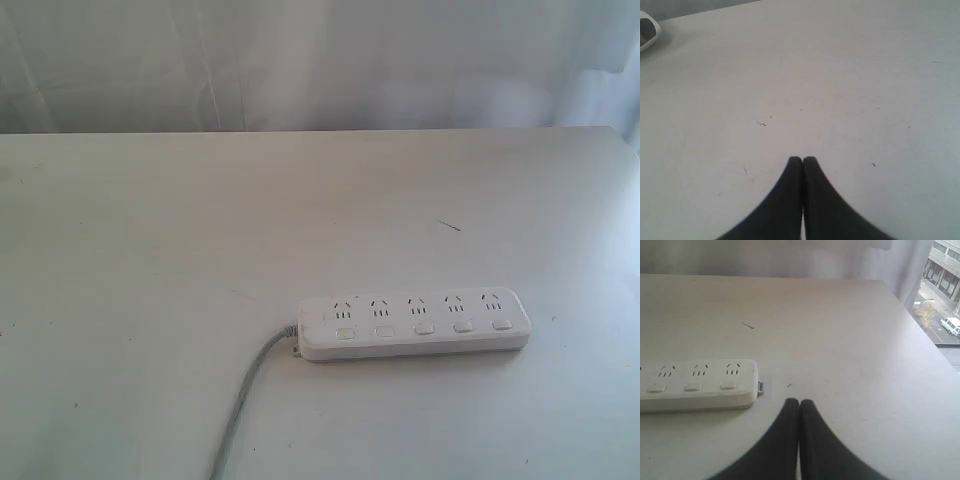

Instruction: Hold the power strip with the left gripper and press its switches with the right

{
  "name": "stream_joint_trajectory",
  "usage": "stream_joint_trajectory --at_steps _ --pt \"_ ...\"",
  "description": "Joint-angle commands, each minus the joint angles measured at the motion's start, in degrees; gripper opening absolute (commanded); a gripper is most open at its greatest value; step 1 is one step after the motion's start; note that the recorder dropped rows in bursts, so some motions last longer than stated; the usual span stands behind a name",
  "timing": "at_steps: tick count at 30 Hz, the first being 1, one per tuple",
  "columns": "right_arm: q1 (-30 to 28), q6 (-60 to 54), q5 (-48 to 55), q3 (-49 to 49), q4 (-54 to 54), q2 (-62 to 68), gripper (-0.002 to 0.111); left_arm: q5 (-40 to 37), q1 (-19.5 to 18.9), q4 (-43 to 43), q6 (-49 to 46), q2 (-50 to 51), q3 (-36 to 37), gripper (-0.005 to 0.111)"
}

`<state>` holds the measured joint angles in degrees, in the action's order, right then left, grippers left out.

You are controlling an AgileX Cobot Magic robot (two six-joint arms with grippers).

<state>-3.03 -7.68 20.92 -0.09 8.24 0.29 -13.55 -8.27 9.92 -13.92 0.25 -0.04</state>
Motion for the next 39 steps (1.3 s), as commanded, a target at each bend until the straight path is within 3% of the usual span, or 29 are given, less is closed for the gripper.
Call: stream_joint_trajectory --at_steps 1,4,7,13,17,19,24,30,39 --pt "-0.26 0.14 -0.65 0.09 -0.02 -0.29 0.0 3.18 0.29 2.24 4.17 -0.25 0.04 0.0" --pt "-0.26 0.14 -0.65 0.09 -0.02 -0.29 0.0 10.9 0.44 6.09 8.08 -0.25 0.04 0.0" --pt "-0.26 0.14 -0.65 0.09 -0.02 -0.29 0.0 10.6 0.43 9.28 12.04 -0.25 -2.1 0.0" --pt "-0.26 0.14 -0.65 0.09 -0.02 -0.29 0.0 -7.0 0.43 10.91 4.52 -0.25 -15.88 0.0" --pt "-0.26 0.14 -0.65 0.09 -0.02 -0.29 0.0 -21.4 0.43 26.73 -16.83 -0.25 -30.56 0.0" --pt "-0.26 0.14 -0.65 0.09 -0.02 -0.29 0.0 -27.44 0.43 29.08 -17.36 -0.25 -35.27 0.0" --pt "-0.26 0.14 -0.65 0.09 -0.02 -0.29 0.0 -29.94 0.43 27.14 -7.57 -0.25 -43.12 0.0" --pt "-0.26 0.14 -0.65 0.09 -0.02 -0.29 0.0 -29.73 0.43 35.55 -3.96 -0.25 -44.74 0.0" --pt "-0.26 0.14 -0.65 0.09 -0.02 -0.29 0.0 -29.6 0.43 36.37 -2.43 -0.25 -44.74 0.0"
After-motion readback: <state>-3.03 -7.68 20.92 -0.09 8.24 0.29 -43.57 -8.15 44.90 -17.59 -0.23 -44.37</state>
